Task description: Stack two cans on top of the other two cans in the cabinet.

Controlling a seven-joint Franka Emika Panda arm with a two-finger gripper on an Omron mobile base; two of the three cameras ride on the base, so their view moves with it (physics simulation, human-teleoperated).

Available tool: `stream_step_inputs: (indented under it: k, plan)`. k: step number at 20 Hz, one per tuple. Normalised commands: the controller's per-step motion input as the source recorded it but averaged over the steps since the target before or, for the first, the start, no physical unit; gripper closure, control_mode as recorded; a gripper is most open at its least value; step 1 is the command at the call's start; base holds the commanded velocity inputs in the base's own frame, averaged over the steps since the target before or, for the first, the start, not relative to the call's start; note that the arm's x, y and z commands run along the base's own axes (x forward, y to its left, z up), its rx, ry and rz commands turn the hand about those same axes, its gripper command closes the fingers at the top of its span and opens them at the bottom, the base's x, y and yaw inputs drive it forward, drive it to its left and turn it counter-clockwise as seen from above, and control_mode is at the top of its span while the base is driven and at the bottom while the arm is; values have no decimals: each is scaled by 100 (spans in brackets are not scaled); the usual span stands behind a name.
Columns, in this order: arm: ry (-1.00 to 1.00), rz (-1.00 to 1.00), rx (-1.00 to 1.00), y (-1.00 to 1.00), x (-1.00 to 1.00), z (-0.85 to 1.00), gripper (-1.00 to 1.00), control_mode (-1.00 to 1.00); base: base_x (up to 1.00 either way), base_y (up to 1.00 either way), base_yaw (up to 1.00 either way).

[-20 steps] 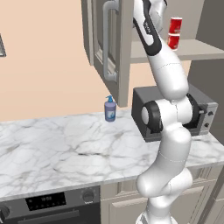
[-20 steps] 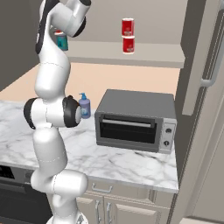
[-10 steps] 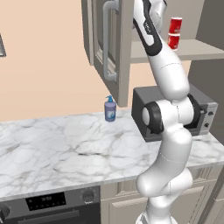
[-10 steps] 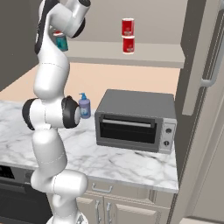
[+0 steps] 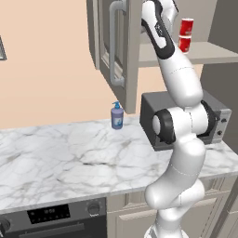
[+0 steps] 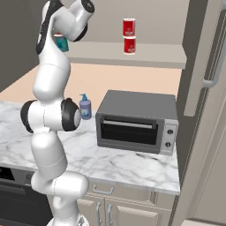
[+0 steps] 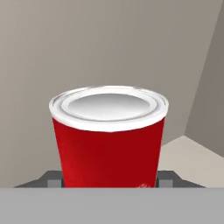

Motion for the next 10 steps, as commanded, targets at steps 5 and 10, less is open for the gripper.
stream_step_inputs:
  k: [5,10]
  plan:
    - [-4,0,2,0,14,-20,100,-100,0,0,0]
    - [0,0,2,0,5,-8,-100,-100,0,0,0]
